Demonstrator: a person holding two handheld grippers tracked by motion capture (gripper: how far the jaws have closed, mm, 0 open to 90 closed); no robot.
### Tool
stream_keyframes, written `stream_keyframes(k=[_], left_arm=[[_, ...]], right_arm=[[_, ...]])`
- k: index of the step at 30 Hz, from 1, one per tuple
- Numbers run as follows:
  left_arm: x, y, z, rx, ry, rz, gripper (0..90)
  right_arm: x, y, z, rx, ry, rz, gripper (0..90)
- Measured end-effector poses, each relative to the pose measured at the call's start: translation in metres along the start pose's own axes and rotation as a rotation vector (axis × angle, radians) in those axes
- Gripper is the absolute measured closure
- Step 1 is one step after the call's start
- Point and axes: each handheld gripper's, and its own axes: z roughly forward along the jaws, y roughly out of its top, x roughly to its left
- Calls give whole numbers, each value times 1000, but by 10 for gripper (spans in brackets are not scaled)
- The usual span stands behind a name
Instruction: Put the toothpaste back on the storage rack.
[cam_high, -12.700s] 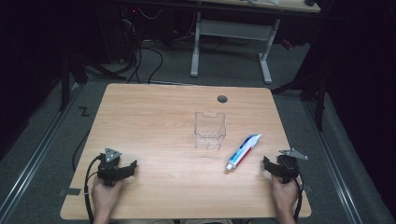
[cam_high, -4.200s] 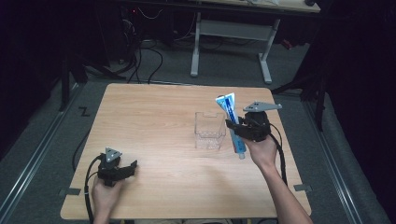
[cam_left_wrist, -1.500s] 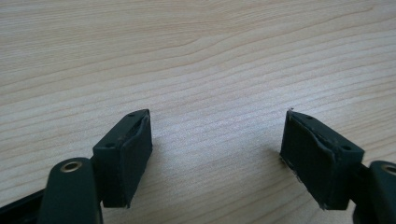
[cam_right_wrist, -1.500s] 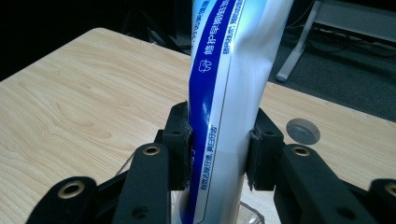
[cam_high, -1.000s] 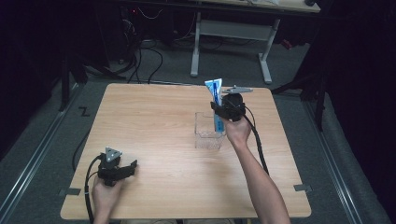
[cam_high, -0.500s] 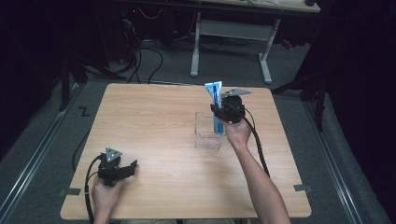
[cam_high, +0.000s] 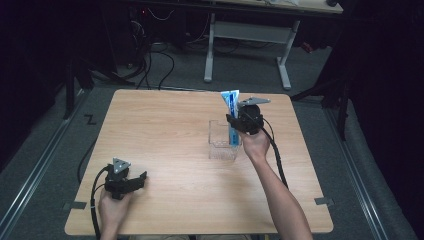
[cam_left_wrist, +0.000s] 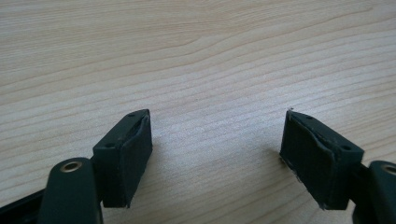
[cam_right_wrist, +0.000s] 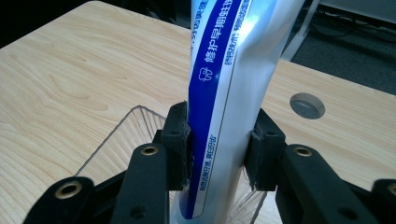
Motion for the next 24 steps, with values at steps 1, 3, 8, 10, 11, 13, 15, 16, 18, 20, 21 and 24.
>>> stream_keyframes(k=[1, 3, 8, 10, 11, 13, 15, 16, 18, 20, 21, 24], left_arm=[[0, 0, 0, 0, 0, 0, 252], [0, 0, 0, 0, 0, 0, 251], [0, 0, 0, 0, -1, 0, 251], [0, 0, 0, 0, -1, -1, 251], [0, 0, 0, -1, -2, -2, 251], [0, 0, 0, 0, -2, -2, 252], [0, 0, 0, -1, -2, -2, 252], [0, 0, 0, -1, -2, -2, 252], [0, 0, 0, -1, -3, -3, 252], [1, 0, 0, -1, -4, -4, 252], [1, 0, 0, -1, -4, -4, 252], [1, 0, 0, -1, -5, -5, 252]], right_arm=[[0, -1, 0, 0, -1, -1, 650], [0, -1, 0, 4, 0, -2, 650], [2, -2, -1, 12, -5, -19, 650], [3, -2, -1, 14, -3, -24, 649], [3, -2, -2, 16, -2, -28, 649], [4, -3, -2, 18, -1, -31, 649], [5, -4, -1, 26, -1, -34, 648], [6, -4, -1, 28, 0, -41, 648], [7, -5, 0, 34, -1, -45, 648], [7, -6, 0, 39, -1, -47, 648], [7, -6, 0, 41, 1, -49, 647], [7, -8, 0, 43, 3, -48, 646]])
